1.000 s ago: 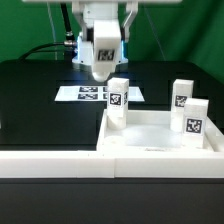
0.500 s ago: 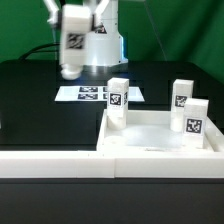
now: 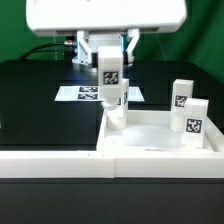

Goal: Assemble square table

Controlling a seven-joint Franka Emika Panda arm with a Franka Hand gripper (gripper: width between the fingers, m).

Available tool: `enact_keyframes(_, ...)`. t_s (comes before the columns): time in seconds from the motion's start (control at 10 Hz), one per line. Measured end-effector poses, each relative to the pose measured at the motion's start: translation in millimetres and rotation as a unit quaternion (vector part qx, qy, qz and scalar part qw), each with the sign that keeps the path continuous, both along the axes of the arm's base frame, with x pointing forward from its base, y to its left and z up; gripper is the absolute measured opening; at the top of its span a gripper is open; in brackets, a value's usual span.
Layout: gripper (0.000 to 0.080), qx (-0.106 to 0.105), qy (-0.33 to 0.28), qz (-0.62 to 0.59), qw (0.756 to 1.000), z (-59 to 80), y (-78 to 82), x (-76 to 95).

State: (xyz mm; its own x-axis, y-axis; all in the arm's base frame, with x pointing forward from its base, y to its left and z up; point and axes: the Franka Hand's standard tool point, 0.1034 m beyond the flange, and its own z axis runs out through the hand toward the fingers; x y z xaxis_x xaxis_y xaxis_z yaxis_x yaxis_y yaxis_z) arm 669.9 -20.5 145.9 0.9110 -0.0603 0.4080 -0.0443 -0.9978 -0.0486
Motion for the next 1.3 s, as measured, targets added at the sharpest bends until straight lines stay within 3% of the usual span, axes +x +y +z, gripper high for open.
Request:
enact_keyframes(0.3, 0.0288, -0.007, -0.012, -0.006, 1.0, -1.0, -8.1, -0.6)
enact_keyframes(0.4, 0.0288, -0.022, -0.04, -0.017, 0.999, -2.2, -14.4, -4.5)
enact_keyframes(0.6, 0.0288, -0.004, -0.072, -0.074, 0.995, -10.3, 10.2, -9.7)
enact_keyframes(0.7, 0.0288, -0.003, -0.078, -0.077, 0.994, -8.2, 14.2, -8.4)
enact_keyframes(0.9, 0.0288, -0.003, -0.084, -0.08, 0.993, -1.9, 10.2, -6.0)
enact_keyframes(1.3, 0.0288, -0.003, -0.08, -0.083, 0.993, -8.4, 12.5, -8.3)
